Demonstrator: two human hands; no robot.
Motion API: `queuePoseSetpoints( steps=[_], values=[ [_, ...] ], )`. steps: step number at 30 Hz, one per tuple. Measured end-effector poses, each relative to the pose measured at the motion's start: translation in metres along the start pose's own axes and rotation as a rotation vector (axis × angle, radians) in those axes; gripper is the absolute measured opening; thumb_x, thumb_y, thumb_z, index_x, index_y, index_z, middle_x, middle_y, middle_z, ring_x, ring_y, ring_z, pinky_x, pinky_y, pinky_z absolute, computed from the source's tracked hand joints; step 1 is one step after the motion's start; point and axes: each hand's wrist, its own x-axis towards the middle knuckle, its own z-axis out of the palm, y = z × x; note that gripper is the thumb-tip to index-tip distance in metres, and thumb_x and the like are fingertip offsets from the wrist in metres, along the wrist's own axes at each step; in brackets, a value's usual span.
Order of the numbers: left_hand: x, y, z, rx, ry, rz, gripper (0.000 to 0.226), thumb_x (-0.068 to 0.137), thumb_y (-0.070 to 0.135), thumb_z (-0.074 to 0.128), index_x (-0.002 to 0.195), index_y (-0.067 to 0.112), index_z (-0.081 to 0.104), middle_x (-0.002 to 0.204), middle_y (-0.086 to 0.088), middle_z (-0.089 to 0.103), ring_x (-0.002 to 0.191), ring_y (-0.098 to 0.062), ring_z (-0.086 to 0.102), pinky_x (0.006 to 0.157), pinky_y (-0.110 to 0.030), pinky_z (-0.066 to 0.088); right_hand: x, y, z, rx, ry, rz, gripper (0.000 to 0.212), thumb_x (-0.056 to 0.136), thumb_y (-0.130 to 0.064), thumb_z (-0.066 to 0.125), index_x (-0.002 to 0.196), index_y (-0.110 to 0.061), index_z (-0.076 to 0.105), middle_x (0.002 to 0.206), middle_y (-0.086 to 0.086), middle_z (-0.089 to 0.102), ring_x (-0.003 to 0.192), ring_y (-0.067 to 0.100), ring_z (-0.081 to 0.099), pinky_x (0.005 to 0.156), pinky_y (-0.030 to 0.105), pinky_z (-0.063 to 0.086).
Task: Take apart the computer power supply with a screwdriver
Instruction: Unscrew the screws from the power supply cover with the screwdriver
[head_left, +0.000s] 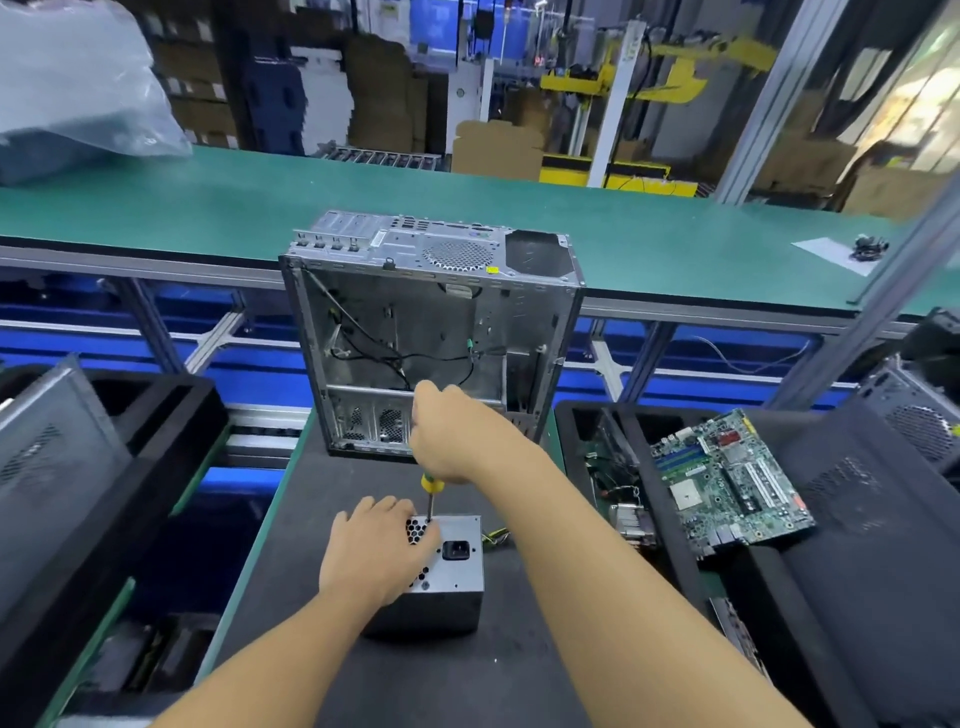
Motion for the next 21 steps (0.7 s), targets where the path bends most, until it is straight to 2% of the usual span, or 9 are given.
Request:
queuePoseSetpoints(
  steps=[6, 9, 11, 13, 15, 18, 19, 21],
  values=[
    [-0.001, 0.0, 0.0, -0.021, 0.025, 0.006, 0.041, 0.087, 0.063, 0.021, 0.083, 0.031, 0.047, 0.083, 0.01, 0.045, 0.088, -0.014, 0.038, 0.078, -0.036, 0.035, -0.007, -0.011, -0.006, -0.015, -0.118, 0.025, 0.017, 0.095, -0.012, 0.045, 0.111, -0.01, 0.04, 0.116, 0.014, 0.037, 0.066, 0.028, 0.049, 0.053, 0.034, 0.034],
    [-0.001, 0.001, -0.002, -0.035, 0.014, 0.007, 0.04, 0.086, 0.063, 0.022, 0.081, 0.031, 0.046, 0.079, 0.009, 0.044, 0.087, -0.015, 0.038, 0.078, -0.036, 0.035, -0.005, -0.013, -0.005, -0.024, -0.098, 0.068, 0.019, 0.097, -0.026, 0.043, 0.106, -0.01, 0.038, 0.096, 0.01, 0.048, 0.067, 0.024, 0.049, 0.051, 0.033, 0.03],
    [-0.004, 0.0, 0.0, -0.038, 0.011, 0.004, 0.041, 0.086, 0.063, 0.022, 0.083, 0.031, 0.047, 0.08, 0.01, 0.045, 0.088, -0.015, 0.039, 0.08, -0.037, 0.037, -0.004, -0.015, -0.003, -0.019, -0.024, 0.161, 0.035, 0.1, -0.046, 0.033, 0.106, -0.011, 0.033, 0.079, 0.005, 0.048, 0.072, 0.026, 0.049, 0.051, 0.033, 0.027],
    [-0.005, 0.0, 0.0, -0.042, 0.022, 0.002, 0.042, 0.086, 0.063, 0.021, 0.086, 0.031, 0.049, 0.081, 0.01, 0.045, 0.089, -0.015, 0.04, 0.082, -0.038, 0.037, -0.005, -0.016, 0.001, -0.144, 0.027, 0.215, 0.044, 0.1, -0.055, 0.028, 0.113, -0.014, 0.038, 0.075, 0.003, 0.044, 0.066, 0.024, 0.047, 0.05, 0.032, 0.026],
    [-0.006, 0.001, 0.001, -0.045, 0.019, -0.007, 0.047, 0.085, 0.063, 0.021, 0.093, 0.031, 0.055, 0.085, 0.012, 0.047, 0.092, -0.014, 0.042, 0.082, -0.037, 0.036, -0.003, -0.013, 0.003, -0.314, 0.045, 0.161, 0.036, 0.103, -0.041, 0.031, 0.125, -0.015, 0.042, 0.08, 0.005, 0.043, 0.061, 0.023, 0.043, 0.049, 0.032, 0.027],
    [-0.004, -0.001, 0.001, -0.059, 0.008, 0.006, 0.053, 0.084, 0.065, 0.022, 0.103, 0.031, 0.059, 0.096, 0.014, 0.056, 0.099, -0.013, 0.046, 0.086, -0.037, 0.037, -0.004, -0.003, -0.001, -0.163, 0.028, 0.107, 0.018, 0.101, -0.027, 0.041, 0.103, -0.01, 0.035, 0.08, 0.008, 0.053, 0.059, 0.021, 0.044, 0.049, 0.032, 0.029],
    [-0.002, -0.002, 0.002, -0.07, 0.006, 0.007, 0.054, 0.083, 0.066, 0.022, 0.105, 0.032, 0.059, 0.098, 0.014, 0.058, 0.1, -0.013, 0.046, 0.087, -0.037, 0.037, -0.005, 0.0, -0.003, -0.122, 0.008, 0.072, 0.017, 0.099, -0.024, 0.044, 0.101, -0.01, 0.034, 0.08, 0.009, 0.053, 0.06, 0.023, 0.046, 0.049, 0.033, 0.031],
    [-0.001, -0.004, 0.002, -0.081, -0.002, 0.009, 0.056, 0.082, 0.066, 0.022, 0.106, 0.032, 0.059, 0.101, 0.015, 0.058, 0.102, -0.013, 0.048, 0.088, -0.037, 0.037, -0.01, 0.003, -0.008, -0.075, -0.063, 0.028, 0.016, 0.097, -0.02, 0.047, 0.107, -0.011, 0.038, 0.096, 0.01, 0.052, 0.07, 0.027, 0.051, 0.054, 0.034, 0.035]
  ],
)
